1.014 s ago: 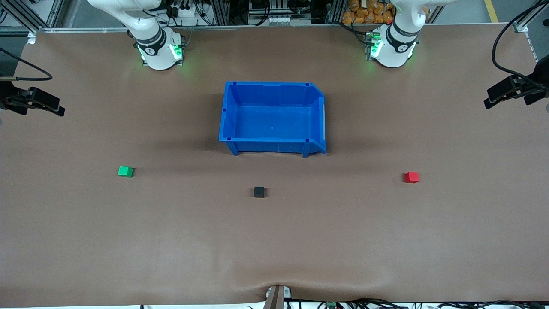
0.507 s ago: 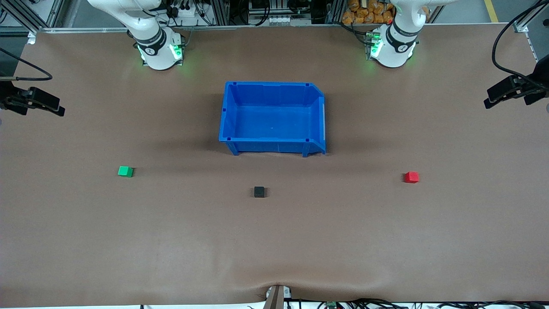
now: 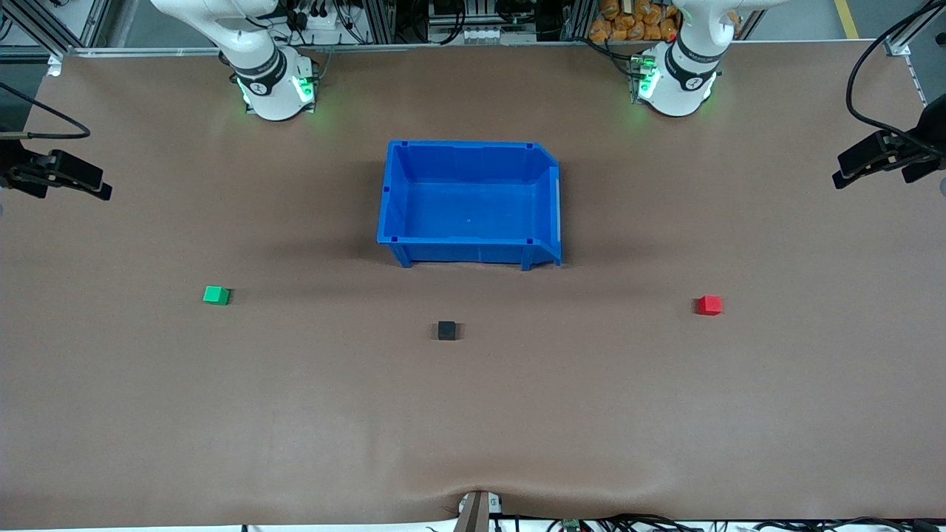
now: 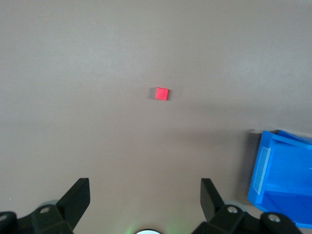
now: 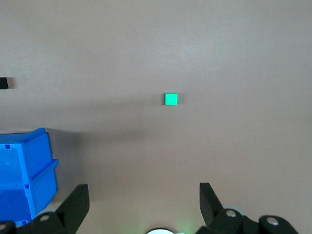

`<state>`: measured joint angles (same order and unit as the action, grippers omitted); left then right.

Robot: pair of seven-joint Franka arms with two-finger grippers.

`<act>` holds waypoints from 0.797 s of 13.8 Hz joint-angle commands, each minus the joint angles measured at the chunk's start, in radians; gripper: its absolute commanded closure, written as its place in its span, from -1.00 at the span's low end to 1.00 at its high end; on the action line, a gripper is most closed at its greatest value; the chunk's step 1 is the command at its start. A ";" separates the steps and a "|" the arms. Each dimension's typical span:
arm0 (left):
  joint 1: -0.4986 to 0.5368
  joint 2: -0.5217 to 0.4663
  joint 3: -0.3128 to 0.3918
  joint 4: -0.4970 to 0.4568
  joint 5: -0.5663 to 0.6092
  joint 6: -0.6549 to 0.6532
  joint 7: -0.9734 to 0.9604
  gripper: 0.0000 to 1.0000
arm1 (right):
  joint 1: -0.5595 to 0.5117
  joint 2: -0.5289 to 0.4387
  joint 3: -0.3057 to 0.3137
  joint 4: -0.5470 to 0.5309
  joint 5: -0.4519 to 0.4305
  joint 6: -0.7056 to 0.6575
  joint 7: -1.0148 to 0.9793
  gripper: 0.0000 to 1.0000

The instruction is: Attach green and red cubes to black cube

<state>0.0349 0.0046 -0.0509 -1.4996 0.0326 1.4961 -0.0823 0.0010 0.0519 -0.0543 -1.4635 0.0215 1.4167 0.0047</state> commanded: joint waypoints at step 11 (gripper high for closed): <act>0.028 0.190 0.019 0.124 0.006 0.085 0.012 -1.00 | 0.000 0.002 -0.001 0.008 0.006 0.001 -0.008 -1.00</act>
<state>0.0561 0.1852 -0.0295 -1.4004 0.0339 1.5915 -0.0795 0.0011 0.0520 -0.0544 -1.4634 0.0215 1.4169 0.0047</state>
